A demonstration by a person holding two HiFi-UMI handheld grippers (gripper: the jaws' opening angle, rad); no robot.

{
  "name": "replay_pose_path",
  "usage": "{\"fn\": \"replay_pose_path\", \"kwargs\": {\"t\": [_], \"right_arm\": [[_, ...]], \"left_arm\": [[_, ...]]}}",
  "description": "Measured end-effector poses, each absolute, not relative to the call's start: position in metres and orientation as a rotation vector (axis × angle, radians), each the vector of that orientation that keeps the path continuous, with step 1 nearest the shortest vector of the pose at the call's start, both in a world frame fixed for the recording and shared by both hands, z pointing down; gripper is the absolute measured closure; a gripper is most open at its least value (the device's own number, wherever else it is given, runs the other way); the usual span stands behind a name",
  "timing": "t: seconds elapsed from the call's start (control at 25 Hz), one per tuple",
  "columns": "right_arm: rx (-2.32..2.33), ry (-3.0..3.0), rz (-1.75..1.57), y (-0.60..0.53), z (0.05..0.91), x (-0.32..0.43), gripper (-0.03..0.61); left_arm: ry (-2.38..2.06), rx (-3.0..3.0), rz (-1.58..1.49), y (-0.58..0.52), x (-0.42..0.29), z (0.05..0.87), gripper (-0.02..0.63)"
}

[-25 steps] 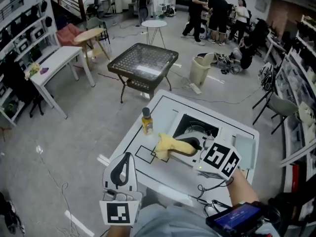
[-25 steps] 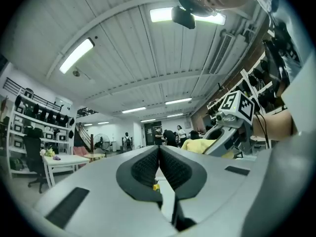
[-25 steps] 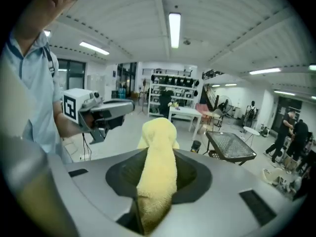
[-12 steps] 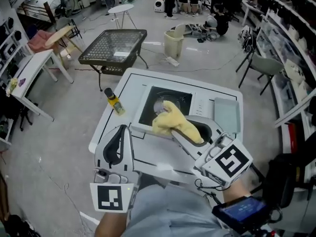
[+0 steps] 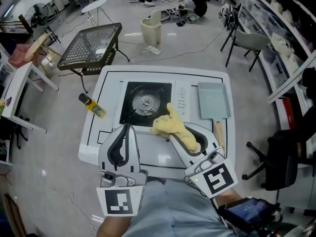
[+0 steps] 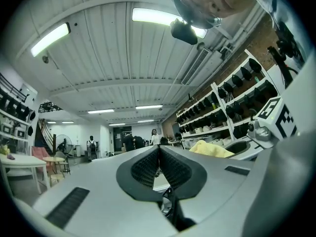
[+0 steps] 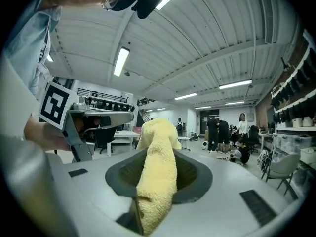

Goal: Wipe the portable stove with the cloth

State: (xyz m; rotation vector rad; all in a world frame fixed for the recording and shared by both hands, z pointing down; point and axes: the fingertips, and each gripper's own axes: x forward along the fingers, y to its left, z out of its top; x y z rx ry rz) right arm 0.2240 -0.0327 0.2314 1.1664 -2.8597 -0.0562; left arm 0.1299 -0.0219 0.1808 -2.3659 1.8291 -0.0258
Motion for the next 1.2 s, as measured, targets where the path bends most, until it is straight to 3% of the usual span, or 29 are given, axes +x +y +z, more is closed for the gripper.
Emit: {"fn": "replay_pose_path", "kwargs": {"t": [1.2], "right_arm": [[1.286,-2.815,-0.026,-0.054,0.241,0.248,0.448]], "left_arm": [[1.727,-2.473,-0.126,-0.046,0.161,0.203,0.595]]}}
